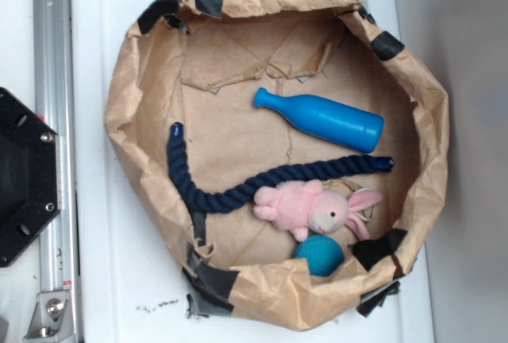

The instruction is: Grab the blue rope.

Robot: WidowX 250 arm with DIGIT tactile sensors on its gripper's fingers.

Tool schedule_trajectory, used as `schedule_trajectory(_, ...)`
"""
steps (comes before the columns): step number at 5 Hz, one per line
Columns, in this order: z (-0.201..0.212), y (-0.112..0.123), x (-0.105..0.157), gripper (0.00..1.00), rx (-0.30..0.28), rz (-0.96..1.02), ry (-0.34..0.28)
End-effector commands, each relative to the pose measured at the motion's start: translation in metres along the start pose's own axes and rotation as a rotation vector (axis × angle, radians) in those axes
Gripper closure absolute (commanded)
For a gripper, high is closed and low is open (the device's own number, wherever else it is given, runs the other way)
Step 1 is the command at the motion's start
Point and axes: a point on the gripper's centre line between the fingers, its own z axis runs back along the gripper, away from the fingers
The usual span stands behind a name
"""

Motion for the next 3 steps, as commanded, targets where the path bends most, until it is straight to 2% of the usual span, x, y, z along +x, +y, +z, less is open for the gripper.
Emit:
schedule_trajectory(1,0.0,0.0,0.0,0.0,0.0,0.0,0.0)
schedule_trajectory(2,-0.029,-0.003,0.04,0.0,0.031,0.111,-0.012)
schedule_trajectory(3,-0.073,-0.002,0.072,0.0,-0.007,0.286,0.0)
